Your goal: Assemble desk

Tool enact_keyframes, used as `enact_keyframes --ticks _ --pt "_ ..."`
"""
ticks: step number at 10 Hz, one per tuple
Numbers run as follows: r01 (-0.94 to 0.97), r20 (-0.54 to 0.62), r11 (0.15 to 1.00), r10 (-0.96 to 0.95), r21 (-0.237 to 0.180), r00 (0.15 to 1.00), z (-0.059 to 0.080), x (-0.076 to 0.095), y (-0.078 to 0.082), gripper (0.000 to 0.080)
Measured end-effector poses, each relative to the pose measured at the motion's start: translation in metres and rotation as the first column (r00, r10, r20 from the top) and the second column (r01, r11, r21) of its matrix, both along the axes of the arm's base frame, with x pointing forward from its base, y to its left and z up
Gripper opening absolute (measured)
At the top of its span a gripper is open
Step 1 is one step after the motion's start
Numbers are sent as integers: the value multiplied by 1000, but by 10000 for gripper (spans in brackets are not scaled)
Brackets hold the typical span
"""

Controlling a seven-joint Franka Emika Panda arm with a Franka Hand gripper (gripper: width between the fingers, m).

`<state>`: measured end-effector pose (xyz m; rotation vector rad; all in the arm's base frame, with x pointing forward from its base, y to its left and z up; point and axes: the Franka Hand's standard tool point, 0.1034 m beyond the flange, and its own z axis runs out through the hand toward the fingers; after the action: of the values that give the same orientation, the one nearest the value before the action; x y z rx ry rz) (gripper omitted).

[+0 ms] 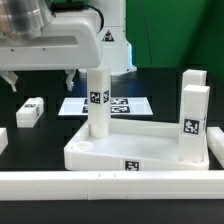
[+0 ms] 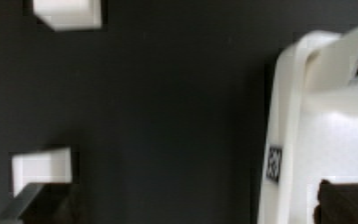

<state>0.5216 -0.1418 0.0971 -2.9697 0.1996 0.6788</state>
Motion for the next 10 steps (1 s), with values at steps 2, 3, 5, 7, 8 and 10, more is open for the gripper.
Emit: enact_keyframes --ticks 2,3,5,7,8,10 --pt "-23 -162 997 34 67 986 -21 -30 -29 649" --pt "-20 -210 998 33 65 977 -45 -43 -42 649" --pt "3 -290 997 20 78 957 -52 -57 -36 649" --pt "-1 -287 997 22 72 958 -54 -54 -38 649" --pt "-1 -292 997 23 77 956 -56 -57 -40 649" --pt "39 -365 995 -2 95 931 -80 -96 -46 649"
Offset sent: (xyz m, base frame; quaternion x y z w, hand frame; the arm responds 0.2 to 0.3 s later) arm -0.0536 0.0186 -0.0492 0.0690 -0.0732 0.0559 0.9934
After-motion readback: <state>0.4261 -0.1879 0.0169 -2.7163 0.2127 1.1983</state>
